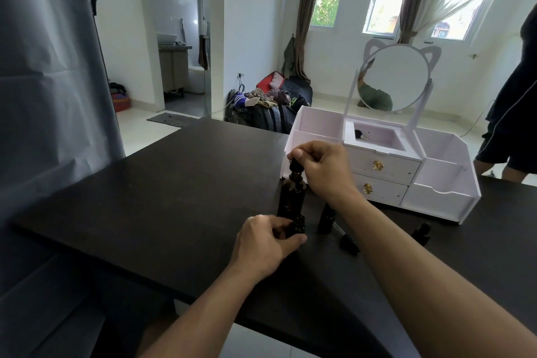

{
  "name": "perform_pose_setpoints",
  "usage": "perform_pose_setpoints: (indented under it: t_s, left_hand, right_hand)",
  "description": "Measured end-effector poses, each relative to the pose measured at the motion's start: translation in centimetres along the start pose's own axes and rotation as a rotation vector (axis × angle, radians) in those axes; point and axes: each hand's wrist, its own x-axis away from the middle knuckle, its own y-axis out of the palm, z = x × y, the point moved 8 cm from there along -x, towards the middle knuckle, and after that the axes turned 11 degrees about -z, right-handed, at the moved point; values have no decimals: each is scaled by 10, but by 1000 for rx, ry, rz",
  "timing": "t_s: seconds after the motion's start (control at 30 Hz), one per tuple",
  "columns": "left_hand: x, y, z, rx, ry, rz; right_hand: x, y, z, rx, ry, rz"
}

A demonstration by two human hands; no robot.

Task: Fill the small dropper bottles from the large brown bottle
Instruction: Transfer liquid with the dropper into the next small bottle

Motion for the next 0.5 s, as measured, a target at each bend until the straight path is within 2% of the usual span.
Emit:
perform_pose_setpoints:
  t_s: [0.5]
  left_hand:
    - [0, 1, 1, 2, 4, 1]
  right_hand:
    - [1, -4, -2, 9, -5, -1]
